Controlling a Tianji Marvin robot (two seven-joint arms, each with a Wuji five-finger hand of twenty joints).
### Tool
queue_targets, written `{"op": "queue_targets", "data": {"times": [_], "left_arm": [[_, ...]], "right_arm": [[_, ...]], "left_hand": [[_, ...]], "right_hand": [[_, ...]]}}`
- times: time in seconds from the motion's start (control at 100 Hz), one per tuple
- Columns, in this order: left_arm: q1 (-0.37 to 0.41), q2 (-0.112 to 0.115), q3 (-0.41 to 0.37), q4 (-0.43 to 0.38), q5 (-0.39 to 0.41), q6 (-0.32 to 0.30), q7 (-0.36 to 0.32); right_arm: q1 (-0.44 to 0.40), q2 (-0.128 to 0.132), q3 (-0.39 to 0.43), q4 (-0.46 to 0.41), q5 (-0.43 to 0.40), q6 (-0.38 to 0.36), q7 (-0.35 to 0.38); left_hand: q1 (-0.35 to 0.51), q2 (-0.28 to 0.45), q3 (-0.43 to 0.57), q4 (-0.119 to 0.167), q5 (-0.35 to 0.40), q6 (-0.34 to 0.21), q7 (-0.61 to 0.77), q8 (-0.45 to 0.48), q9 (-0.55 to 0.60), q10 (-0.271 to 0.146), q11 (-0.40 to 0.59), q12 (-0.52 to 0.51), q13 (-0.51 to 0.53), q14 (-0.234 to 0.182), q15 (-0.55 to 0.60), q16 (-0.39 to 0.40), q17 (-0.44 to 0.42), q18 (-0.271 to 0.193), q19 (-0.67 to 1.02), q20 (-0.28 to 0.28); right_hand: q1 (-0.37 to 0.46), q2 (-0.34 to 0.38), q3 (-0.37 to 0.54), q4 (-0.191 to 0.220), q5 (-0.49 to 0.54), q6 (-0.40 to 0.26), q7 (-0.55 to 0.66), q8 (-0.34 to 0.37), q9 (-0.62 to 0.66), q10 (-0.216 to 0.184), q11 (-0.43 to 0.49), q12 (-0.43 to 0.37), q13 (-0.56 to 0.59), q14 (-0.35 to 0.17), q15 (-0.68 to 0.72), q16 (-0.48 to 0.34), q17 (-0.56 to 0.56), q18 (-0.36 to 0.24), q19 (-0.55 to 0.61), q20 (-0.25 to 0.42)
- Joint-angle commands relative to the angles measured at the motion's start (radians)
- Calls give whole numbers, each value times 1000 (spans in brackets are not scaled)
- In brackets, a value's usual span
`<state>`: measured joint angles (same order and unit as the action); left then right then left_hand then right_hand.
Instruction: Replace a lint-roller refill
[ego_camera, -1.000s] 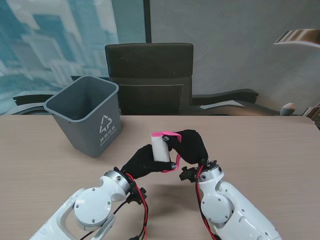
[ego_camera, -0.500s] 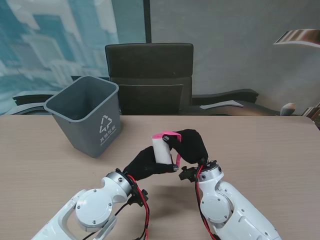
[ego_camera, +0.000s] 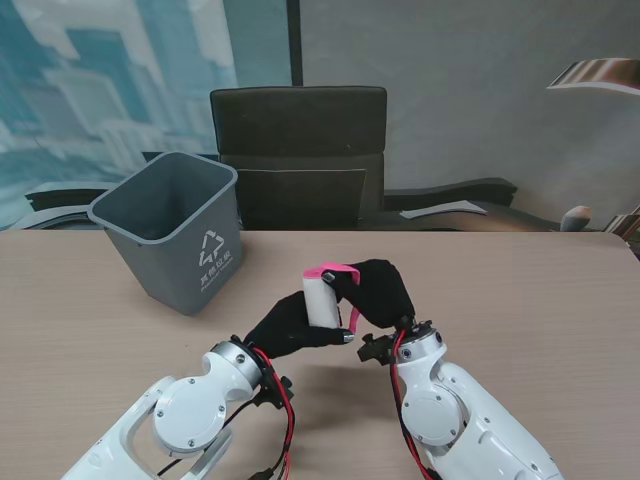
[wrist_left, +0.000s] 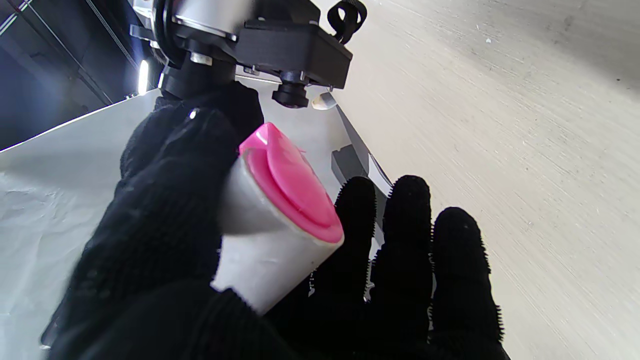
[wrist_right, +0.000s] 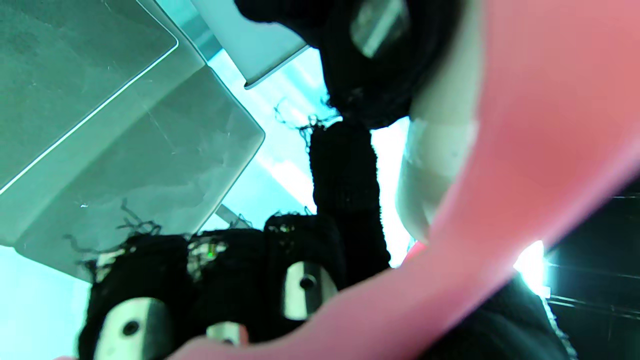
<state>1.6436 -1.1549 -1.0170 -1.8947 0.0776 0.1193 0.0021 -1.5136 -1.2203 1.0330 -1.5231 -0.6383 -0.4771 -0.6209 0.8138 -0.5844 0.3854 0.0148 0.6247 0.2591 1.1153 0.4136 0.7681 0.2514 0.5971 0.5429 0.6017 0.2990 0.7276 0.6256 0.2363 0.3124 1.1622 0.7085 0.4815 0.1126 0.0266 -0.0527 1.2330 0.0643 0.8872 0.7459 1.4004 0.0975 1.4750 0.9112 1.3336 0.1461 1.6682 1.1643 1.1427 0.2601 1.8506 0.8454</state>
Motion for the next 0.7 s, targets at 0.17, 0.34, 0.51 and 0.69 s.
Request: {"op": "queue_targets", "data": {"times": [0.17,0.34,0.51,0.69], "left_arm": [[13,-2,3,-2,10,-12,-11],[13,-2,2,-3,12,-9,-9],[12,-2,2,-2,13,-9,-9],[10,-2,2,-1,16,-7,-8]], "right_arm": [[1,-5,-5,-14,-4,-2,23],[3,-7,-7,-13,-7,1,15],[3,-11,-9,-12,0,1,6],[1,-15,-9,-14,13,4,1]], "left_hand": [[117,80,137,23,59,-100,135,20,-15,-41,17,-2,-24,-20,32,8,-5,-20,14,-13],[118,80,138,23,59,-100,135,20,-15,-41,17,-1,-24,-19,32,8,-5,-20,14,-13],[118,80,139,23,59,-100,135,20,-14,-41,17,0,-24,-19,32,8,-5,-20,14,-14],[117,80,138,22,59,-100,135,20,-14,-43,16,1,-23,-20,33,8,-5,-20,14,-14]], "right_hand": [[-82,-183,309,60,54,69,-24,4,51,30,96,16,-11,-413,132,41,97,-323,243,99],[-134,-314,401,46,50,63,-27,4,50,18,99,16,-11,-425,130,44,98,-333,243,98],[-199,-342,399,28,49,60,-28,3,50,16,100,16,-10,-428,129,44,98,-338,243,97],[-355,-451,539,-17,38,50,-37,2,50,17,94,11,-11,-415,131,41,98,-338,243,96]]}}
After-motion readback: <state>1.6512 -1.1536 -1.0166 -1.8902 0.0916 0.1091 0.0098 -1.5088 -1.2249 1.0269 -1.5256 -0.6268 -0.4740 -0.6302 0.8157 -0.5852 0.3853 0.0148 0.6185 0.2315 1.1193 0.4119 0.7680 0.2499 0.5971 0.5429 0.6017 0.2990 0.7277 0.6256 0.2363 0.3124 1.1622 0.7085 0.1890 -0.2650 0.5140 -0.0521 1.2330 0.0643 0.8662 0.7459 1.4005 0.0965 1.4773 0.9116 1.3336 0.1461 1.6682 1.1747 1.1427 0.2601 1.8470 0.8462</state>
